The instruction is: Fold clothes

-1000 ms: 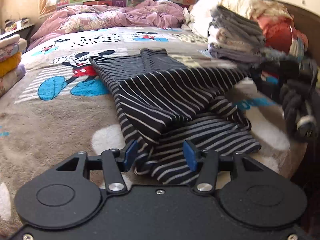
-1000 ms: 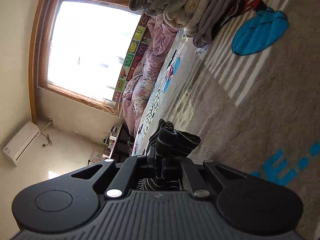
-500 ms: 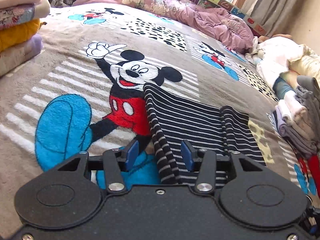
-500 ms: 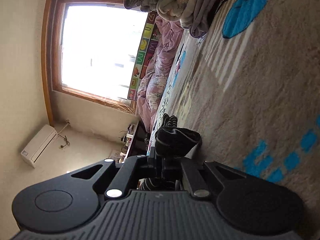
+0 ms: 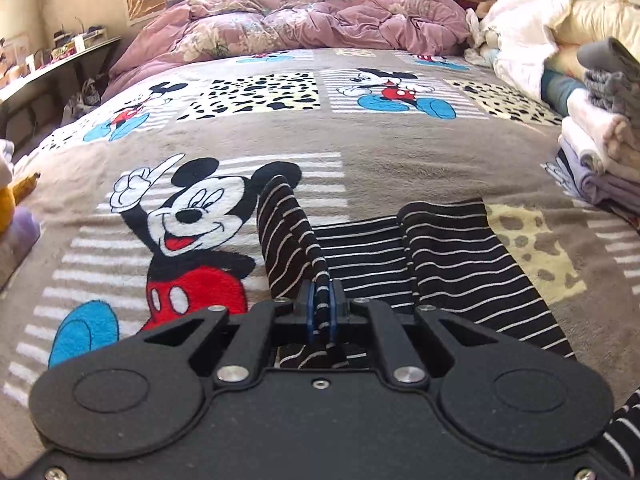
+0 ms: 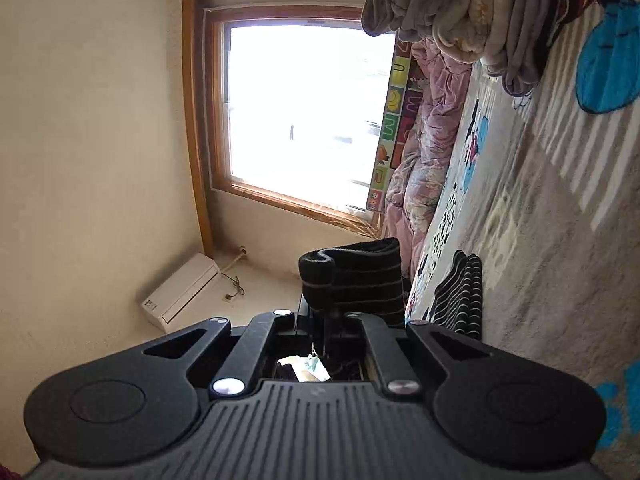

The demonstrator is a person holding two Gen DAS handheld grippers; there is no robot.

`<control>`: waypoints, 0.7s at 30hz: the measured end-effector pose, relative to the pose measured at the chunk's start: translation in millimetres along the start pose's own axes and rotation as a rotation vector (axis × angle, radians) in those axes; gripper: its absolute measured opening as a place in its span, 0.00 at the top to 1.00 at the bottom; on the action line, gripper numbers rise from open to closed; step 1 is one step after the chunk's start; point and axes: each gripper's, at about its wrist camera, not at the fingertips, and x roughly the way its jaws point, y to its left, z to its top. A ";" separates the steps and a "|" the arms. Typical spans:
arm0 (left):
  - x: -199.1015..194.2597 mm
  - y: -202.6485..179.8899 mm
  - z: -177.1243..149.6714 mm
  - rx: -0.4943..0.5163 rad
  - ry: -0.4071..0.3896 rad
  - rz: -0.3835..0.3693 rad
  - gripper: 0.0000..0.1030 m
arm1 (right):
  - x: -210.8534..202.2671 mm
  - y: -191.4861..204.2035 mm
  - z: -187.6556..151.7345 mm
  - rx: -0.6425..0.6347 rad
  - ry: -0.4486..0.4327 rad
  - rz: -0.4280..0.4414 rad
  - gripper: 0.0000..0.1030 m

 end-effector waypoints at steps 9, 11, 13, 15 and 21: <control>-13.8 25.1 11.2 -0.043 -0.023 -0.132 0.67 | 0.0 -34.7 -5.9 0.086 0.014 -0.242 0.93; -15.5 33.3 19.3 -0.041 -0.047 -0.096 0.70 | 3.3 -37.1 -10.2 0.080 0.030 -0.267 0.93; -7.7 34.7 24.6 -0.021 -0.040 -0.108 0.73 | 5.4 -39.9 -14.4 0.077 0.043 -0.298 0.93; 2.4 30.8 27.8 0.023 -0.031 -0.115 0.74 | 5.9 -41.8 -17.4 0.073 0.048 -0.317 0.93; 59.6 23.1 21.3 0.052 0.070 -0.113 0.74 | 4.6 -44.2 -21.0 0.061 0.047 -0.329 0.93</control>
